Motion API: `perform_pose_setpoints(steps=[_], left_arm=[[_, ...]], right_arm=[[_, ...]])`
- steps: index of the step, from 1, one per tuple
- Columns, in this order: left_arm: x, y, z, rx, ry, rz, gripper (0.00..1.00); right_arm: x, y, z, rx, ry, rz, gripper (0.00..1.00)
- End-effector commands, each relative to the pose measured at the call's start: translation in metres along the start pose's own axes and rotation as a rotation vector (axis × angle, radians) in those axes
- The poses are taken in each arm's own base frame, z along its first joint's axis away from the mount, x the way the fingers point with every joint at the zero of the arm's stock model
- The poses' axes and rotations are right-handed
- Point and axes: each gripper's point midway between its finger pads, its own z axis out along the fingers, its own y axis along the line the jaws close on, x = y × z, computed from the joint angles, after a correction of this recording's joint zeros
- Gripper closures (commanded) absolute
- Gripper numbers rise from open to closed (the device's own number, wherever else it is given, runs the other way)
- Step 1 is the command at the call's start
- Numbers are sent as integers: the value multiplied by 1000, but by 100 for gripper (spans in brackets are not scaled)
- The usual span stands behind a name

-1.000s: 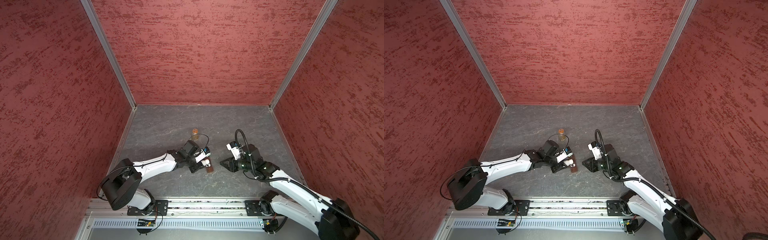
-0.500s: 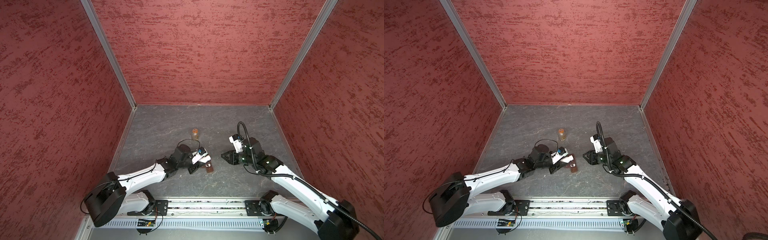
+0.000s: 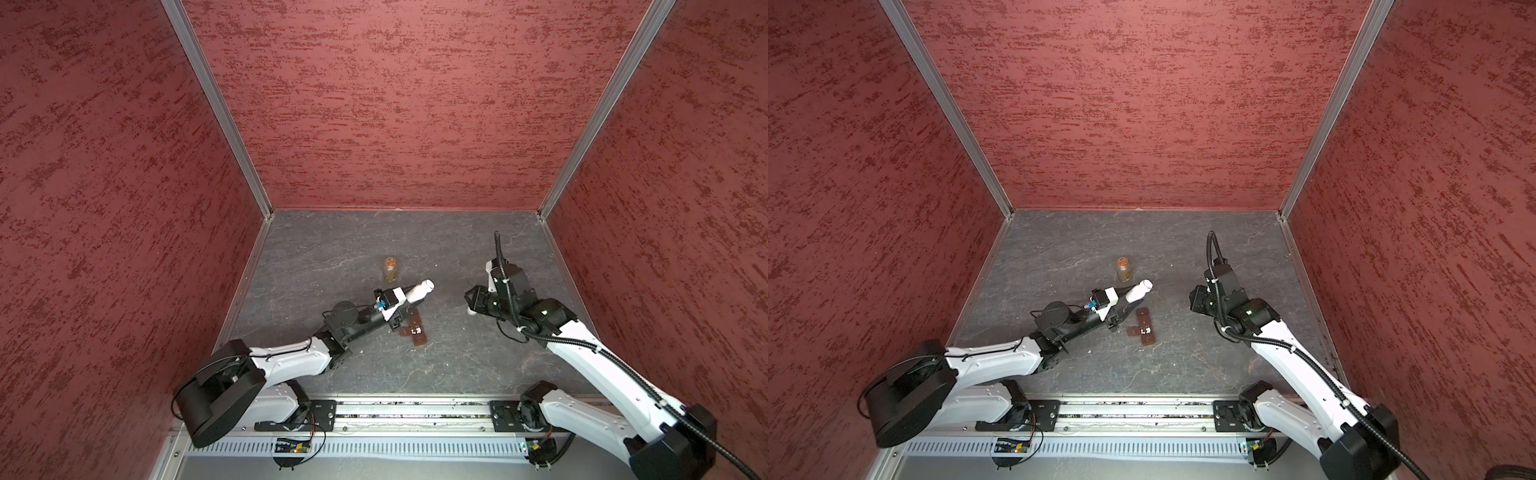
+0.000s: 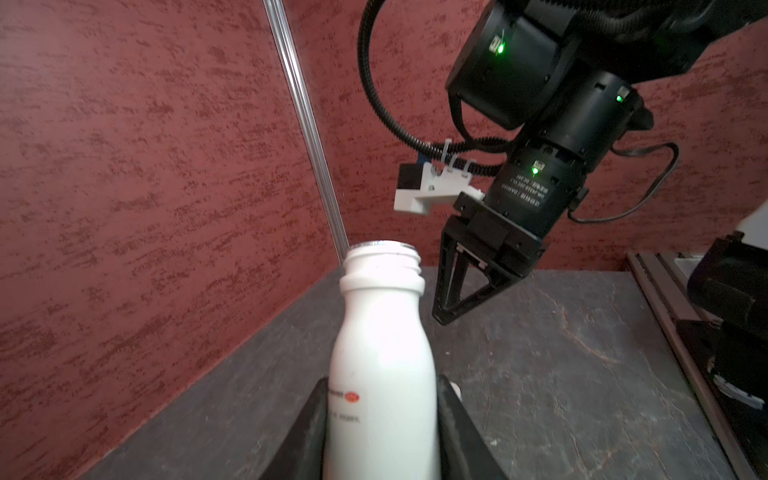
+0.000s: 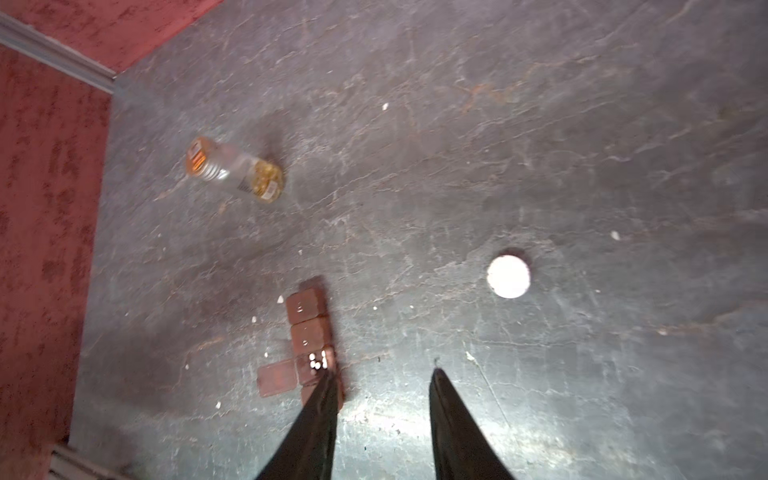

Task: Sort the pills into containers
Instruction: 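Raise the bottle upright with the left gripper while the right moves toward the white cap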

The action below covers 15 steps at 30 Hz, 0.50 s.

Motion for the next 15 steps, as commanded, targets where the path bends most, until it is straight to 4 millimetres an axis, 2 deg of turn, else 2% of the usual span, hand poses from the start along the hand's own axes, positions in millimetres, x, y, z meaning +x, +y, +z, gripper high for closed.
perform_pose_setpoints(steps=[1,8,15], left_arm=[[-50,7,6,-27,-224,17,100],[-40,-3,23,17,-209,16,100],[-26,-11,23,44,-177,18,100]], right_arm=[[-11,-20,1,140,-11,74,58],[-8,-35,18,251,66,85,52],[1,-50,46,325,142,81,49]])
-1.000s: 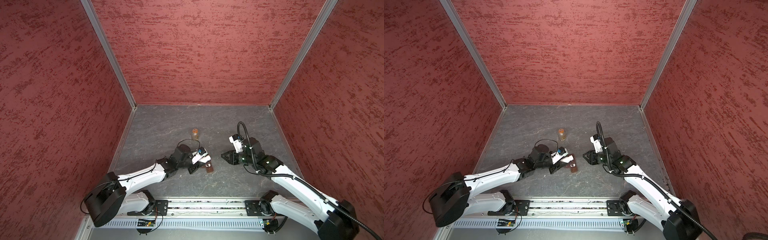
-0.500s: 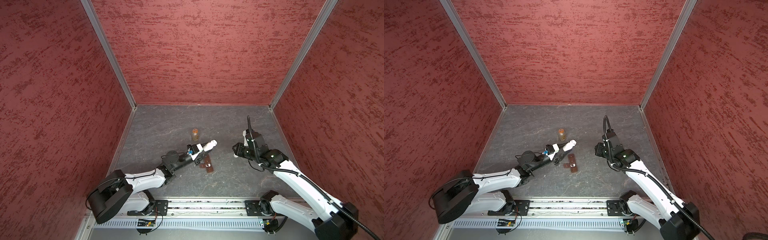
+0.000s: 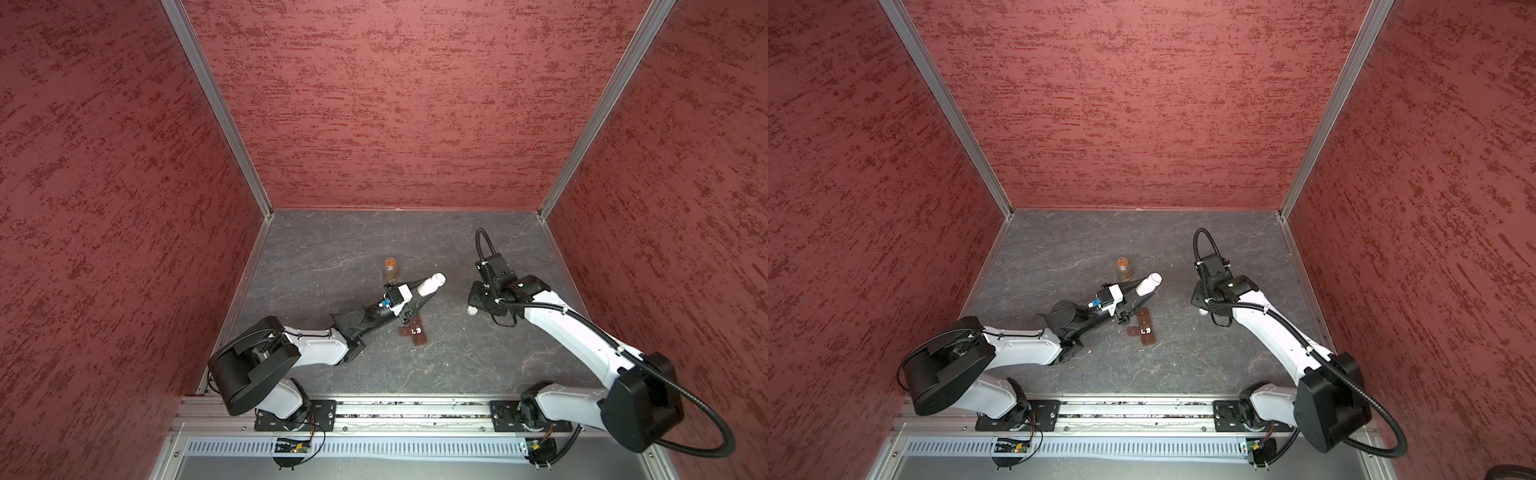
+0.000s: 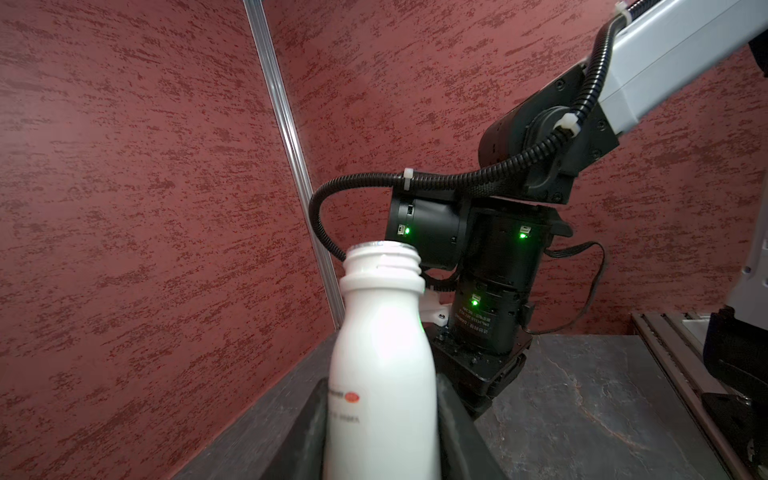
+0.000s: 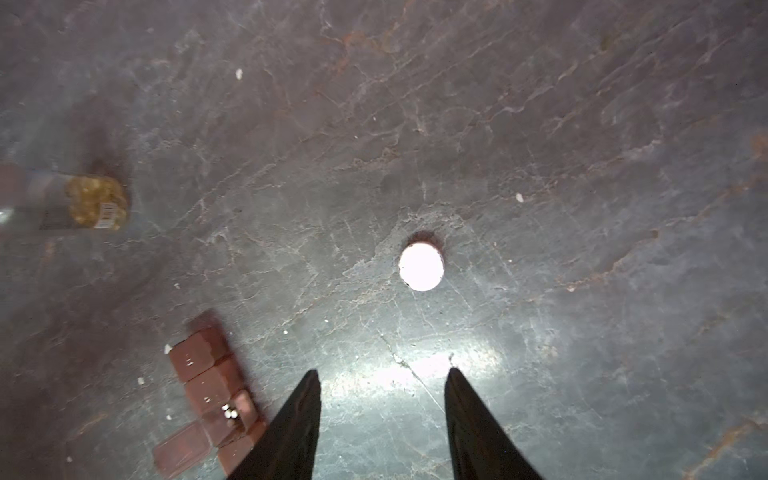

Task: Sort the pills into containers
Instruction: 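Raise the bottle upright with the left gripper while the right moves toward the white cap, then lower the right gripper onto the white cap and grasp it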

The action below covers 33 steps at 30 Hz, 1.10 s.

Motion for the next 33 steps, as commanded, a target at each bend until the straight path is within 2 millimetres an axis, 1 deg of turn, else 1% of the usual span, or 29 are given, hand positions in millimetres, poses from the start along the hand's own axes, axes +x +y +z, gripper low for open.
perform_pose_setpoints(steps=[1,8,12,16,21,25,27,33], left_arm=[[-6,-5,-1,14,-31,9,100],[4,-12,-16,17,6,7,100],[4,-14,-25,10,11,11,100],[1,-15,-32,4,9,18,100],[1,-15,-36,-1,11,24,100],[1,-14,-38,-5,15,28,100],[1,-14,-39,-9,15,31,100],[2,-13,-42,-13,18,33,100]], right_arm=[[-8,-4,6,46,1,12,49],[-7,-10,32,83,58,24,46],[-4,-10,50,78,113,23,45],[-4,-7,60,71,143,22,45],[-4,-9,71,94,170,18,45],[-5,-12,79,112,185,16,50],[-3,-14,84,120,199,17,51],[-5,-18,88,138,210,19,51]])
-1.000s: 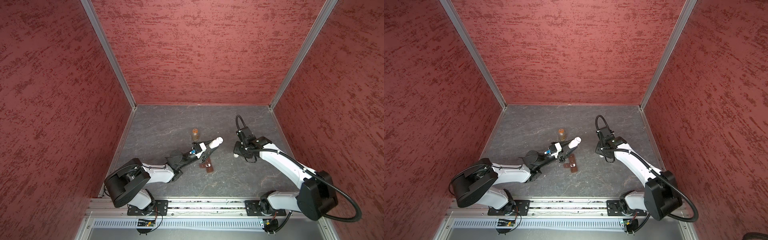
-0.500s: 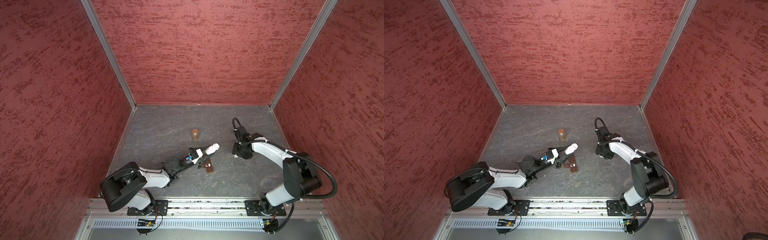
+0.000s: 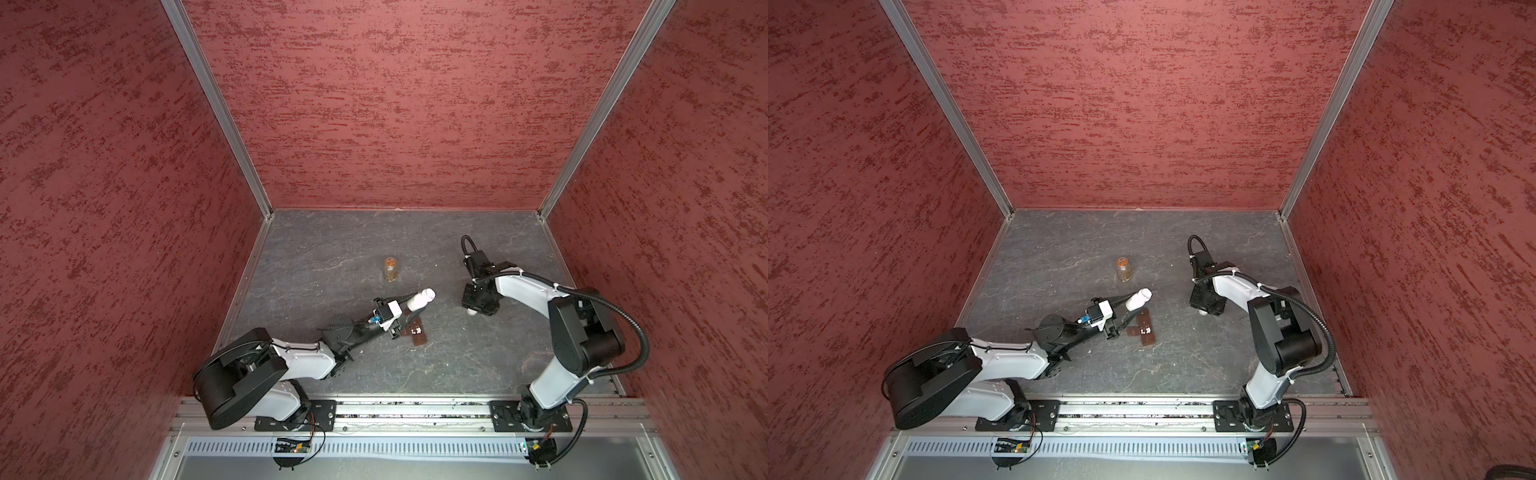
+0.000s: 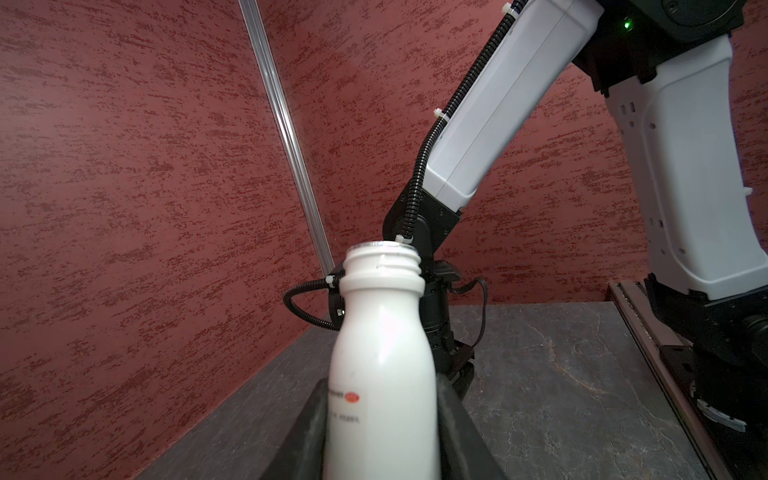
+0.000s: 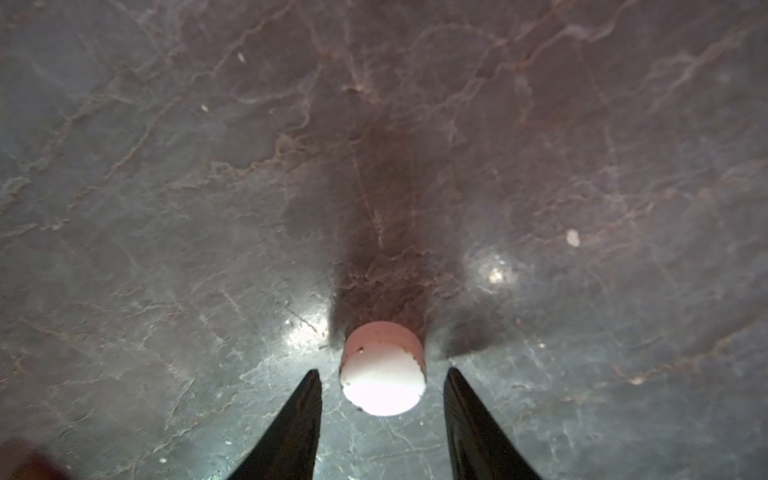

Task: Sort the pills into containers
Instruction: 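Lower the right gripper onto the white cap and grasp it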

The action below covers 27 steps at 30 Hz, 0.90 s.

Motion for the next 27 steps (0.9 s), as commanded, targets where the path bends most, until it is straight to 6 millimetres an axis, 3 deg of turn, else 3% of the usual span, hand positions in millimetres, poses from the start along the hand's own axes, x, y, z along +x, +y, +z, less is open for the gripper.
perform_pose_setpoints(steps=[1,20,24,27], left_arm=[[-6,3,-3,-17,-19,18,100],[-3,6,-1,-20,-13,17,100],[-2,7,-2,-20,-11,17,100],[3,8,-3,-21,1,7,100]], right_arm=[[-11,6,-5,-19,-21,3,51],[-8,5,5,-13,21,-9,64],[-9,5,-2,-13,15,-14,67],[-11,5,-18,-22,0,-18,70]])
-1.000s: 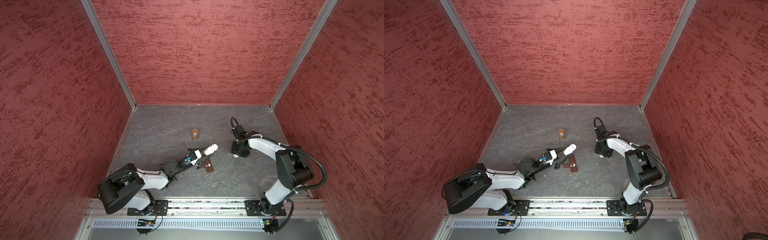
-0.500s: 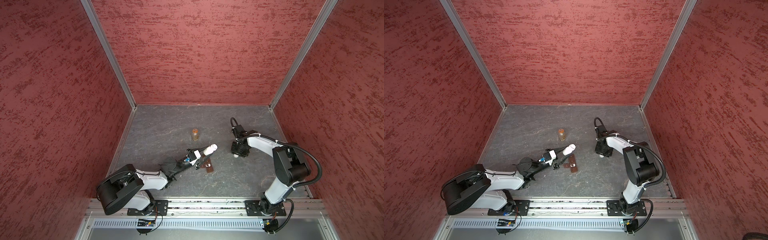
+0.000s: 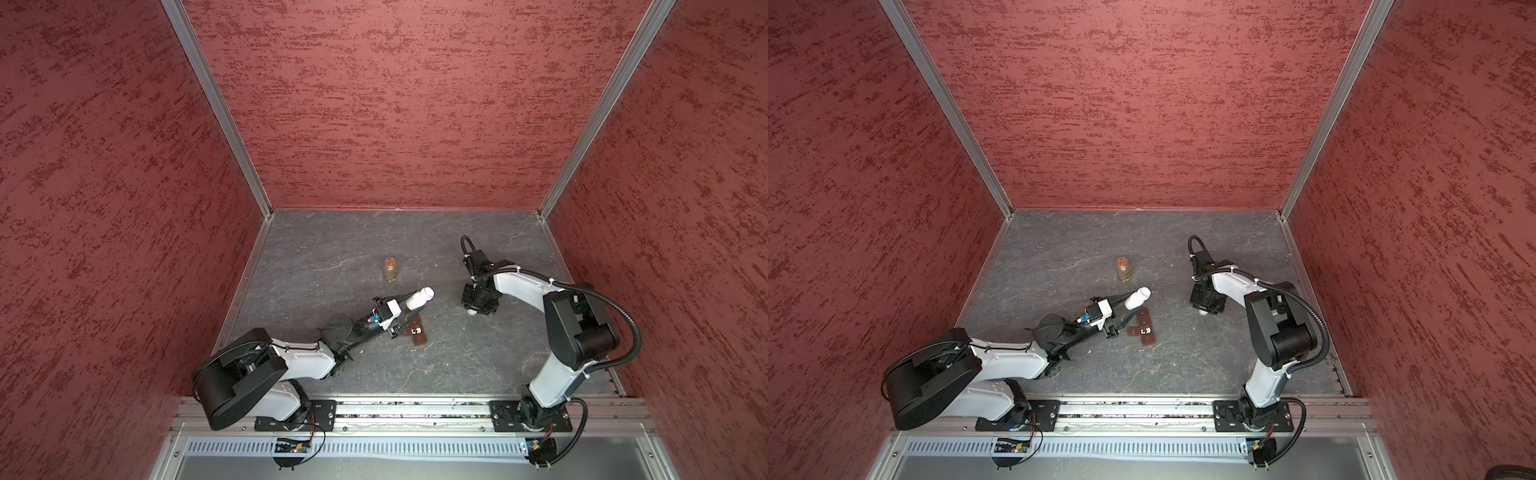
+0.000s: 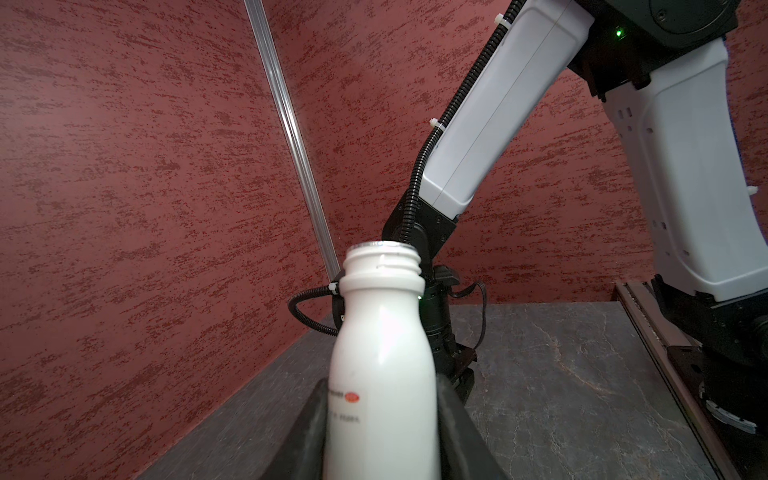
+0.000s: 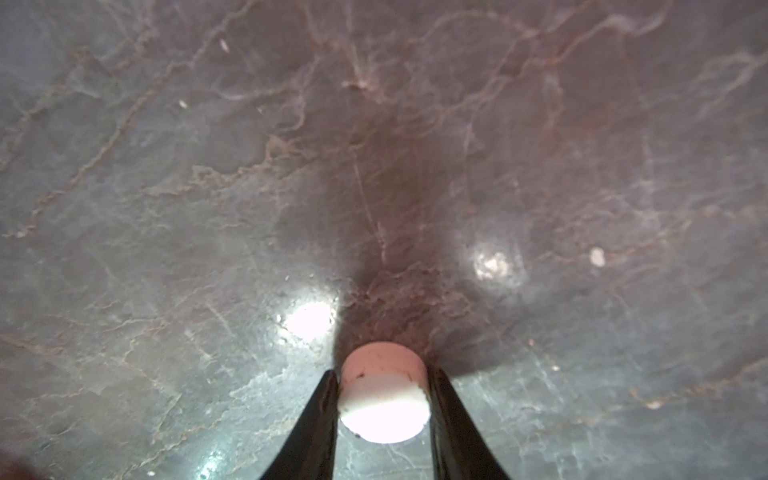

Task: Sort the pills into containers
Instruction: 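Lower the right gripper onto the white cap and grasp it, then carry the white cap with the right gripper onto the bottle mouth held by the left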

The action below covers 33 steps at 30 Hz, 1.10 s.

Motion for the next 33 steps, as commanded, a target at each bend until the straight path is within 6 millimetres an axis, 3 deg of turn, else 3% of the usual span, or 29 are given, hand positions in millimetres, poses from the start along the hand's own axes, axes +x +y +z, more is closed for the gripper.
perform_pose_setpoints(steps=[1,5,12,16,22,33], left_arm=[[4,2,-1,-4,4,-3,100],[12,0,7,21,19,-20,100],[31,2,43,99,23,-30,100],[44,7,65,140,19,-32,100],[62,7,89,224,6,-34,100],[73,0,103,319,-8,-67,100]], right_arm=[[-10,4,-29,-23,-43,-4,71],[-9,14,-80,-108,-72,-23,73],[-2,45,-219,-391,-184,-120,73],[11,55,-264,-509,-195,-173,73],[31,62,-284,-615,-161,-232,73],[41,58,-268,-587,-104,-267,72]])
